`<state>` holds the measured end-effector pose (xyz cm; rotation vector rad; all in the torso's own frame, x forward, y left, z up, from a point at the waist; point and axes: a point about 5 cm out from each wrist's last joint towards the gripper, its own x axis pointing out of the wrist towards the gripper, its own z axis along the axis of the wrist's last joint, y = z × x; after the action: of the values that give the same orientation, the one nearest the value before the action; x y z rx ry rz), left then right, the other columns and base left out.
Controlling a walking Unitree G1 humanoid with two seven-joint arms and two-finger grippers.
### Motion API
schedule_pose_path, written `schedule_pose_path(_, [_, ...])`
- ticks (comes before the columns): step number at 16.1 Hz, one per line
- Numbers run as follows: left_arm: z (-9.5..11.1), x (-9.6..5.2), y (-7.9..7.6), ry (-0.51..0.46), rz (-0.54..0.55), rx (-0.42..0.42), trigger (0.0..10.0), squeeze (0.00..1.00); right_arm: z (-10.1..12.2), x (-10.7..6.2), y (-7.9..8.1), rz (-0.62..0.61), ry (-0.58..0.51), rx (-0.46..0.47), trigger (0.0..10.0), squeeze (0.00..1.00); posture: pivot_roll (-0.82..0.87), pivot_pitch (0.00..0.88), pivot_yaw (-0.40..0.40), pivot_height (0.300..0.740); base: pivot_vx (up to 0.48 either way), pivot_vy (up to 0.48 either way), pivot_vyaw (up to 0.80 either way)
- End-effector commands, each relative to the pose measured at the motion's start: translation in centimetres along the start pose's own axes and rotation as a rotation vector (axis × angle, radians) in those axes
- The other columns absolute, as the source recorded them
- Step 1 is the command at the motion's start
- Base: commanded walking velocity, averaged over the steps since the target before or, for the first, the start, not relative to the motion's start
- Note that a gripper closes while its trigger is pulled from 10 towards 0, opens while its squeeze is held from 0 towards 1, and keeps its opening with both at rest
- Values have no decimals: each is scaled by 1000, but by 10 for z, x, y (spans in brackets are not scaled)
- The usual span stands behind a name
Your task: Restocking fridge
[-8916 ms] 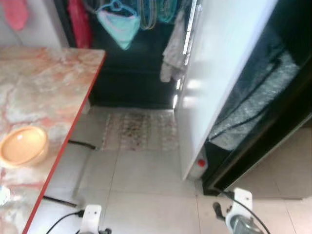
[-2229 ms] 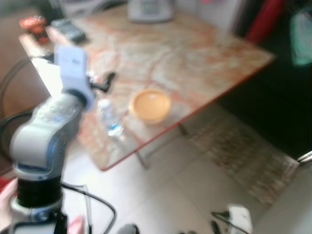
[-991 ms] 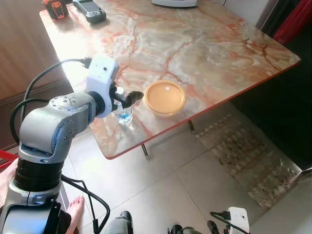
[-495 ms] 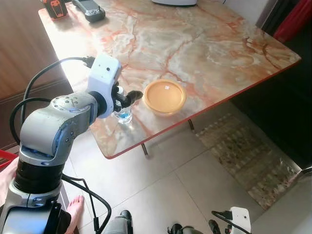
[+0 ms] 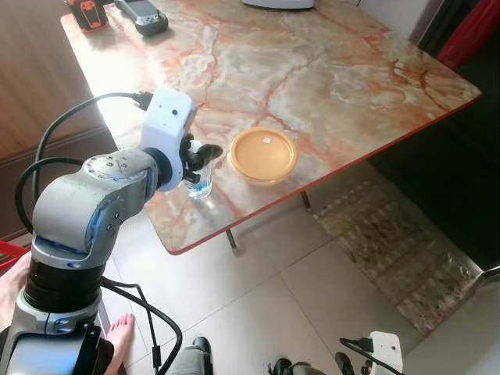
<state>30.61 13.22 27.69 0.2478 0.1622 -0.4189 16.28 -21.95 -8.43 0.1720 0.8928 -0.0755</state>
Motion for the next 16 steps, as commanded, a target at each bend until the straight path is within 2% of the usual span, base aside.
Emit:
schedule_pose_path(1, [1,-5,0,-8,8,2,0,0,-10,-4,-5,-8,34,2,10000,0,204,229,-81,740,0,0,0])
schedule_pose_path(3, [-2,-7,1,5,19,-1,0,0,-10,-4,-5,-4,35,0,10000,0,205,236,-85,740,0,0,0])
schedule_pose_path(5, [-2,-8,2,4,31,-4,9765,0,-9,-3,-5,-2,36,-3,10000,0,208,239,-91,740,0,0,0])
schedule_pose_path(6, [-2,-8,3,4,38,-6,9686,0,-8,-3,-6,-1,37,-6,10000,0,207,241,-94,740,0,0,0])
schedule_pose_path(7, [-2,-8,5,9,51,2,8118,0,-8,-3,-6,0,37,-8,10000,0,207,241,-94,740,0,0,0])
schedule_pose_path(8, [-3,-9,6,11,58,3,0,0,-8,-3,-6,0,37,-9,10000,0,205,240,-96,740,0,0,0])
schedule_pose_path(10, [-4,-9,10,7,85,-3,0,0,-7,-3,-6,1,37,-9,10000,0,206,241,-100,740,0,0,0])
schedule_pose_path(12, [-2,-11,22,-7,164,9,0,0,-7,-3,-7,2,38,-10,10000,0,205,242,-101,740,0,0,0])
schedule_pose_path(14, [6,-18,38,-49,257,30,0,0,-7,-3,-6,4,39,-10,10000,0,209,244,-101,740,0,0,0])
schedule_pose_path(16, [9,-30,63,-64,397,36,0,0,-8,-3,-6,6,40,-9,10000,0,210,244,-101,740,0,0,0])
